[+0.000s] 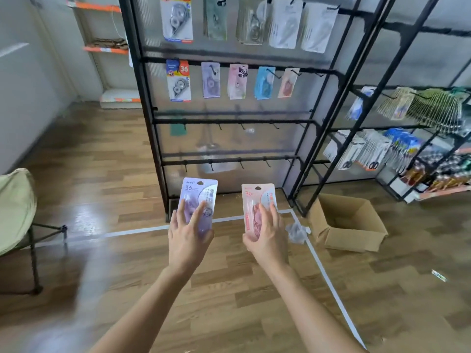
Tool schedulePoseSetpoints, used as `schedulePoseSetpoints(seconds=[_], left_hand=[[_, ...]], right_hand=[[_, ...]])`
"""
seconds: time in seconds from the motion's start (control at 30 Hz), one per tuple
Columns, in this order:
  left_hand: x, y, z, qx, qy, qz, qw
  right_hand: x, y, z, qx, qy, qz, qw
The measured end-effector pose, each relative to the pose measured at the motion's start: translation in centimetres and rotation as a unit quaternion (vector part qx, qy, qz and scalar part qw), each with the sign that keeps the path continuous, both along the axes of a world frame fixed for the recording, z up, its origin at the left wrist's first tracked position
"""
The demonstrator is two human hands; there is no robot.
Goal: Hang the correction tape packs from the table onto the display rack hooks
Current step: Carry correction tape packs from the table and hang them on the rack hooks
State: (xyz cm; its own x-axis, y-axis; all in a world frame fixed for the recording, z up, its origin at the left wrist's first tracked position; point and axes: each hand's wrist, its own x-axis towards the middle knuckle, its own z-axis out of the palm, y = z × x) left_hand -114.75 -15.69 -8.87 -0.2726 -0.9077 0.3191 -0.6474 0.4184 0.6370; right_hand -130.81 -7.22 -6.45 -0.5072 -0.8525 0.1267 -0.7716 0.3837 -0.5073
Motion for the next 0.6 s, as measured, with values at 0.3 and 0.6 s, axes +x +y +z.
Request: schedulePoseSetpoints(seconds=[0.3, 0.6], left_hand=[[-9.6, -11.7, 2.0, -0.026, 0.015, -0.01, 1.0], [-16.8, -26.2, 6.7, -0.057, 0.013, 0.001, 0.998]], right_hand=[[-8.3, -10.9, 2.2, -0.05, 0.041, -0.009, 0.998], [-15.7, -25.8, 6.2, -0.134, 0.06, 0.017, 0.989]])
